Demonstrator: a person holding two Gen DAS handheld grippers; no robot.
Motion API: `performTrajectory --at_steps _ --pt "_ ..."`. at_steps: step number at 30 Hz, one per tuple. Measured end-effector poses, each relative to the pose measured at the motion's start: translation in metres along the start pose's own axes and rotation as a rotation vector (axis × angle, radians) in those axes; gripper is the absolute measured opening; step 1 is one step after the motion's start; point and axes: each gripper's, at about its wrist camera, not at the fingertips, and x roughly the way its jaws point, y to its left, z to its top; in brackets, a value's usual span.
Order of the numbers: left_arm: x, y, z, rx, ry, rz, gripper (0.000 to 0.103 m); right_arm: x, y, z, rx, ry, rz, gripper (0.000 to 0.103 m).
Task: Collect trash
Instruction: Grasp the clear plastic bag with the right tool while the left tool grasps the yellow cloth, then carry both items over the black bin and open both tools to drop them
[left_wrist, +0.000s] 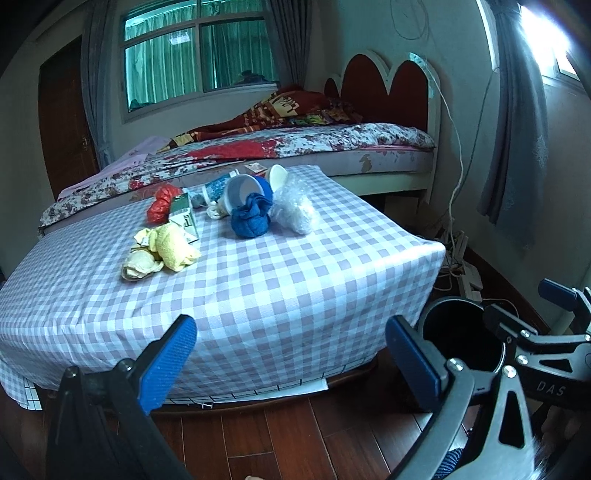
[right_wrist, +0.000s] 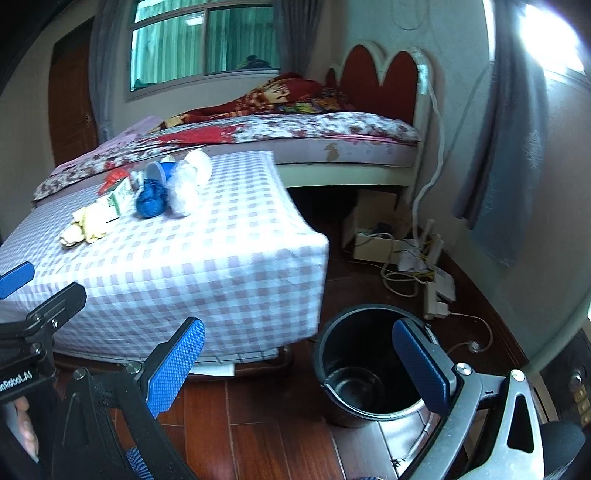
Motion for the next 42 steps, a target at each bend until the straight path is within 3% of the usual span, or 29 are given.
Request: performTrajectory --at_steps 4,11,15,19,23,28,30,35,37,38,42 --pt "0.016 0.033 0.007 -0.025 0.008 0.064 0.102 0.014 0.024 0.018 -0.057 -0.012 0.079 0.102" --pt "0.045 0.112 0.015 -0.163 0.037 0.146 0.102 0.049 0.071 0.061 -0.124 -0.052 0.192 0.102" --pt "0.061 0.144 0.02 -0.23 0.04 0.159 0.096 0.079 0.085 0.085 -0.145 -0.052 0.212 0.092" --pt "0.084 0.148 0.035 -0.249 0.044 0.093 0.077 0.118 0.096 0.104 -0.147 -0.037 0.221 0.086" --pt "0.111 0.145 0.048 -0.248 0.052 0.079 0.074 0.156 0.11 0.116 -0.169 -0.002 0.232 0.075" --pt "0.146 0.148 0.057 -0.248 0.097 0.096 0.068 0.194 0.122 0.124 -0.171 0.045 0.254 0.071" --pt "0.158 0.149 0.058 -0.245 0.122 0.106 0.065 0.204 0.126 0.127 -0.172 0.066 0.269 0.062" --pt "0.177 0.149 0.058 -0.227 0.159 0.12 0.059 0.213 0.131 0.13 -0.169 0.087 0.304 0.047" --pt "0.175 0.147 0.059 -0.212 0.144 0.103 0.035 0.212 0.128 0.13 -0.162 0.086 0.317 0.046" --pt "0.173 0.145 0.06 -0.204 0.138 0.095 0.032 0.211 0.126 0.13 -0.158 0.083 0.32 0.045" --pt "0.156 0.137 0.064 -0.166 0.075 0.084 0.031 0.202 0.116 0.132 -0.144 0.055 0.309 0.045"
